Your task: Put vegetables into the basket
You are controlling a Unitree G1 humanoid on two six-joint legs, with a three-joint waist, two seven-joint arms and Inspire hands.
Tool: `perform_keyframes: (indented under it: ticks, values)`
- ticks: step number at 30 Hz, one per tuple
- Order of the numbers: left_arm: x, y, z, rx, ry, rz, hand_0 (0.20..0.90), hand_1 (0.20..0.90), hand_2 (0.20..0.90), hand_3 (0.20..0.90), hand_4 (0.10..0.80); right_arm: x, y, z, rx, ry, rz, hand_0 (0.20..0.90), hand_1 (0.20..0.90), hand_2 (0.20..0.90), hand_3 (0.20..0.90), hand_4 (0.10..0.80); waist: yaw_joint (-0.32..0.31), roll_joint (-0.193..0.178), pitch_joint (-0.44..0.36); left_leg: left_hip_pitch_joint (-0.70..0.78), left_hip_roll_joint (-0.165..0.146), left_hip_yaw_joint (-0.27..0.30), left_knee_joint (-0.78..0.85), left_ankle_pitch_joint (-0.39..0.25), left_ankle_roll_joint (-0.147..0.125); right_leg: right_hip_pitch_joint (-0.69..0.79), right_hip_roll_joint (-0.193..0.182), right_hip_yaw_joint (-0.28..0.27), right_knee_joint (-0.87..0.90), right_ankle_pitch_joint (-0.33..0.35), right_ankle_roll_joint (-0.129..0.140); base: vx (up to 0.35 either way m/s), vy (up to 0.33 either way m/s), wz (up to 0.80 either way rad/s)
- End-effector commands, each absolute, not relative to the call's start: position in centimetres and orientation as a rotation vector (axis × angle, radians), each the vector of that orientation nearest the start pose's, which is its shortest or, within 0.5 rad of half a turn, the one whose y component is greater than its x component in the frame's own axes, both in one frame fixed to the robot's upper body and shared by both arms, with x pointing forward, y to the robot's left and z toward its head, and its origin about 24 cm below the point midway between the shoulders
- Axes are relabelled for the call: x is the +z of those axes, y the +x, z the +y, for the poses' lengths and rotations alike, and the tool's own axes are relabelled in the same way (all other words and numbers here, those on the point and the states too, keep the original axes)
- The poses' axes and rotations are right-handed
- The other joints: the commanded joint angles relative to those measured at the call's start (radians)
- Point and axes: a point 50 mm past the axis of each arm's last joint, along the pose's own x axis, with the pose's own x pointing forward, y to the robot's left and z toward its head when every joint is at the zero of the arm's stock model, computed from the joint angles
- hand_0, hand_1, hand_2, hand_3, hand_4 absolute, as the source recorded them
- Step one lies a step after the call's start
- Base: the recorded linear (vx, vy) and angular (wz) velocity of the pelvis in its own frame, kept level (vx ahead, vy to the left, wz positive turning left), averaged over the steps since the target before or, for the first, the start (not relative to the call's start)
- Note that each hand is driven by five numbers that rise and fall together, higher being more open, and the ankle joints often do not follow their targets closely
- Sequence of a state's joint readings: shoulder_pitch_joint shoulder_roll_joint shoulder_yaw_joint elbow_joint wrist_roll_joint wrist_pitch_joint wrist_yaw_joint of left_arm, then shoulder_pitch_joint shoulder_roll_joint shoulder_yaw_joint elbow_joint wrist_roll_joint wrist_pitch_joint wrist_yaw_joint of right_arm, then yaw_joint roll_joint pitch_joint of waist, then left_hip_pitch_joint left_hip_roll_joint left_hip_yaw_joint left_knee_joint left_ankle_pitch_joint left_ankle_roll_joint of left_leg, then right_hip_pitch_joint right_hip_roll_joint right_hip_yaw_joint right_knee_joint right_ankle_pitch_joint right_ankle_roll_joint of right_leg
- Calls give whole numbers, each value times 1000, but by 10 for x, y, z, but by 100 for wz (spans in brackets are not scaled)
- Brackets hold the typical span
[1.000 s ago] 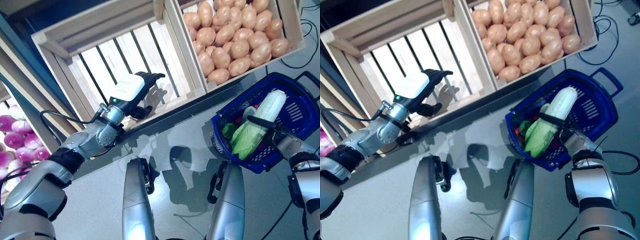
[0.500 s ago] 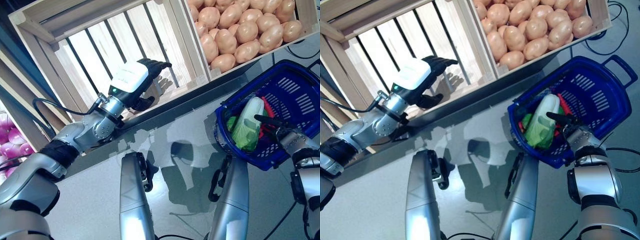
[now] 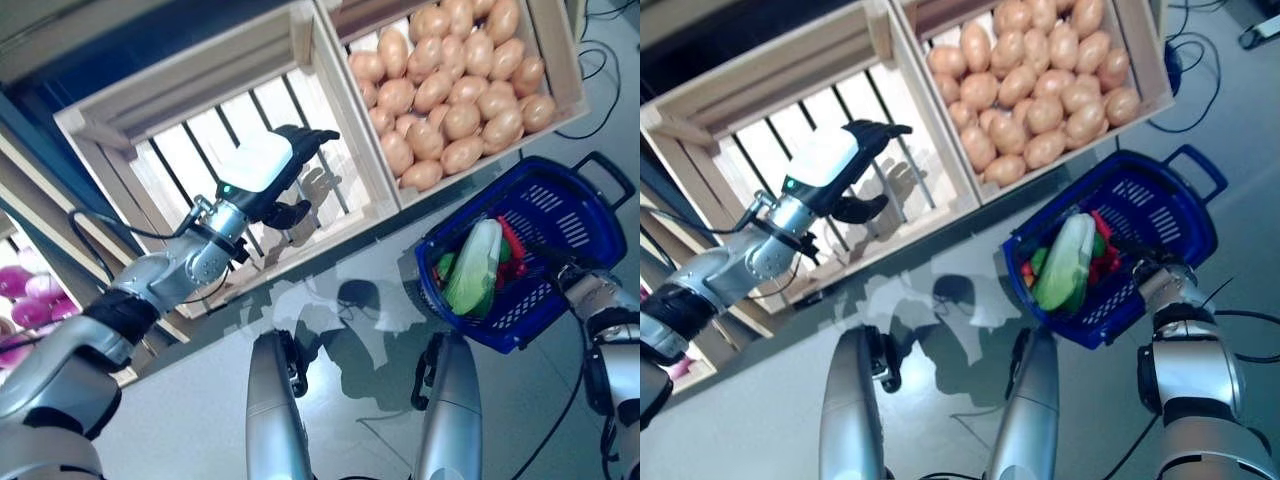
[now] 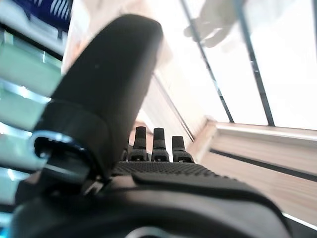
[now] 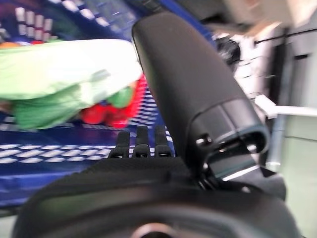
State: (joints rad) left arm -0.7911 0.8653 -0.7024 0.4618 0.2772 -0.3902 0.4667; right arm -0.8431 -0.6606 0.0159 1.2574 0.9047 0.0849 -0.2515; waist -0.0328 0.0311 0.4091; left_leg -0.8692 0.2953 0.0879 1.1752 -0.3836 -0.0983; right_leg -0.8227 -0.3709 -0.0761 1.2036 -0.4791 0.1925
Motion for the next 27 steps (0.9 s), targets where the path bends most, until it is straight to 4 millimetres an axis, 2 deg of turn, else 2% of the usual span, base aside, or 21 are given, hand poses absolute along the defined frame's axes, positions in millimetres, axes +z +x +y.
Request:
perform_keyframes:
  ticks: [1,2,3,7,9,12,13,17,18,23,27]
  values:
    - [164,333,177,-56,952,-773,900,900,900,900,800,49,331,-318,-764,188,247,900,900,900,900,800,9,-25,-170,201,-1,28,-247,40,39,122,19,-35,-273,232,-94,63,13,-17]
    - [160,332,176,-58,949,-762,900,900,900,900,800,47,331,-312,-755,164,250,900,900,900,900,800,9,-28,-173,216,-1,31,-266,47,39,138,19,-39,-290,238,-93,111,-8,-18]
    - [148,329,174,-65,943,-733,900,900,900,900,800,37,330,-299,-725,129,272,900,900,900,900,800,9,-35,-187,263,-1,42,-322,68,41,186,21,-48,-342,254,-90,147,-13,-11]
    - [102,310,181,-73,873,-594,900,900,900,900,800,2,307,-266,-601,79,301,900,900,900,900,800,3,-46,-234,425,1,81,-493,135,40,361,52,-80,-526,303,-85,209,-9,-6]
    - [70,293,185,-71,756,-470,900,900,900,900,800,-26,285,-237,-413,-4,378,900,900,900,900,800,0,-46,-277,537,-7,109,-619,189,27,483,92,-95,-662,329,-83,275,-12,-8]
    - [46,277,190,-74,703,-380,900,900,900,900,800,-43,268,-221,-282,-44,441,900,900,900,900,800,0,-50,-304,639,-24,129,-744,240,16,583,130,-96,-798,358,-78,174,-18,-14]
    - [31,265,195,-75,694,-326,900,900,900,900,800,-52,258,-212,-222,-52,473,900,900,900,900,800,-4,-53,-321,706,-35,150,-825,268,13,647,155,-95,-881,375,-74,181,-24,-16]
    - [0,244,201,-91,607,-158,900,900,900,900,800,-63,243,-197,-134,-36,504,900,900,900,900,800,-10,-55,-357,805,-73,161,-988,331,8,751,196,-90,-1032,421,-61,130,-4,-21]
    - [-17,233,204,-81,557,-61,900,900,900,900,800,-67,236,-189,-100,-3,519,900,900,900,900,800,-16,-53,-368,835,-87,163,-1042,353,5,780,204,-87,-1074,440,-55,89,18,-6]
    - [-55,207,202,-39,493,119,900,900,900,900,800,-81,216,-168,-29,45,562,900,900,900,900,800,-29,-44,-386,908,-116,175,-1183,397,1,844,219,-99,-1191,484,-43,53,29,-1]
    - [-80,187,193,-83,444,240,900,900,900,900,800,-100,197,-153,9,215,682,900,900,900,900,800,-29,-40,-394,930,-142,160,-1246,410,4,873,230,-108,-1265,513,-42,-17,16,5]
